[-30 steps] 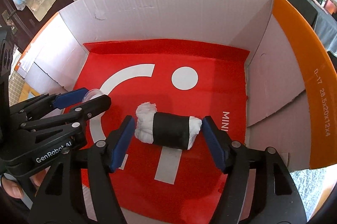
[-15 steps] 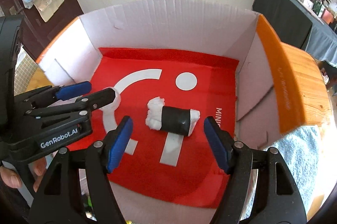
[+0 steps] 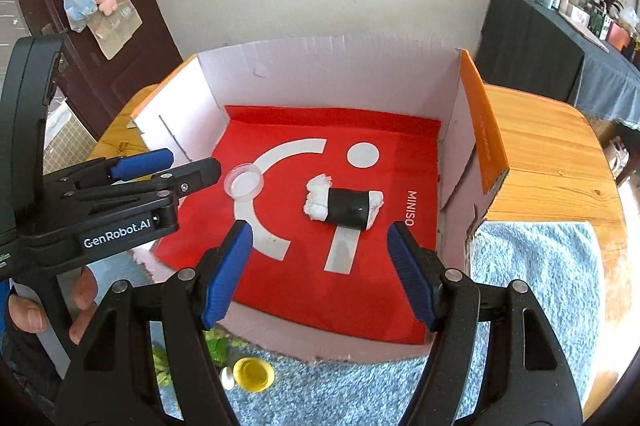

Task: Organize objects
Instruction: 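Withdraw both open tools from the box back toward the towel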

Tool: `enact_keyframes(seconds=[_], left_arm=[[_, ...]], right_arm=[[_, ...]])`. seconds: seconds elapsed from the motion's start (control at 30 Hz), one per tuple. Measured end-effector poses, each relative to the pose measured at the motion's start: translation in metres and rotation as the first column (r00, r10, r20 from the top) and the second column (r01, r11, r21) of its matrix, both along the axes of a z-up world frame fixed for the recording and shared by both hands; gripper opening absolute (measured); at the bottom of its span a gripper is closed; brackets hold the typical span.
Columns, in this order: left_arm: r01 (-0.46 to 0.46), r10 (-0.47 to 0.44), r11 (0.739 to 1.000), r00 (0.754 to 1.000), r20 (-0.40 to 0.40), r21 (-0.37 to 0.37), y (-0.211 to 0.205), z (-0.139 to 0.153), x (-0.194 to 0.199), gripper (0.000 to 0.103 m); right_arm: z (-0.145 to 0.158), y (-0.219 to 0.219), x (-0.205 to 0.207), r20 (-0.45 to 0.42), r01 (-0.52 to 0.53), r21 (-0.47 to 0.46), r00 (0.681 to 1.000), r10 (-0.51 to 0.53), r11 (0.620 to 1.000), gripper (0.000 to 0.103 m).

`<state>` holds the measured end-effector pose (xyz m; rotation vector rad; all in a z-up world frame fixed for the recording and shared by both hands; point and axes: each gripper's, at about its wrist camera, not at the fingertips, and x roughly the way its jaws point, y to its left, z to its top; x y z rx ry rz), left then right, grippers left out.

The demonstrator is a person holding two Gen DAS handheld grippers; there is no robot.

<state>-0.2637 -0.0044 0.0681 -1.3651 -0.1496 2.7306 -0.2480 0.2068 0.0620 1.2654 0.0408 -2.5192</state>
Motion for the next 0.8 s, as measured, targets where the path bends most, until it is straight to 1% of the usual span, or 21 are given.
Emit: enact_keyframes(seconds=[0.13,0.2,0.27,0.47,0.53,0.57,0.63,0.7,0.77,0.8], left_arm=[[-0.004,0.004,1.000,1.000,-0.006,-0.008,0.001,0.000,0.009,0.065],[-0.007,0.007,1.000,1.000,-0.005,-0.004,0.000,0.000,0.012,0.067],[-0.015,0.015,1.000,1.000,-0.008,-0.002,-0.002,-0.001,0.016,0.069],[-0.023,0.023,1.000,1.000,-0.008,-0.001,-0.005,-0.004,0.024,0.069],[-0.024,0.024,1.000,1.000,-0.007,0.001,-0.007,-0.005,0.027,0.069],[-0.024,0.024,1.000,1.000,-0.008,0.003,-0.007,-0.005,0.028,0.069],[-0.024,0.024,1.000,1.000,-0.009,0.005,-0.008,-0.006,0.030,0.069],[-0.022,0.022,1.000,1.000,-0.012,0.006,-0.008,-0.006,0.032,0.073],[-0.024,0.024,1.000,1.000,-0.019,0.001,-0.008,-0.007,0.035,0.078],[-0.027,0.027,1.000,0.999,-0.022,-0.003,-0.008,-0.007,0.036,0.079]], right_arm=[[0.004,-0.001,0.010,-0.012,-0.005,-0.010,1.000,0.005,1.000,0.070],[0.005,0.000,0.014,-0.018,-0.007,-0.016,1.000,0.007,1.000,0.075],[0.005,0.000,0.017,-0.024,-0.008,-0.025,1.000,0.008,1.000,0.075],[0.005,0.001,0.025,-0.040,-0.010,-0.039,0.999,0.009,0.999,0.075],[0.005,0.000,0.027,-0.045,-0.012,-0.040,0.999,0.010,0.999,0.077],[0.005,-0.001,0.028,-0.047,-0.012,-0.040,0.999,0.010,0.999,0.080],[0.005,-0.002,0.030,-0.050,-0.015,-0.040,0.999,0.013,0.999,0.081],[0.004,-0.003,0.032,-0.052,-0.016,-0.042,0.999,0.014,0.999,0.082],[0.004,-0.003,0.034,-0.054,-0.016,-0.044,0.998,0.014,0.999,0.082],[0.004,-0.003,0.035,-0.056,-0.015,-0.045,0.998,0.012,0.999,0.082]])
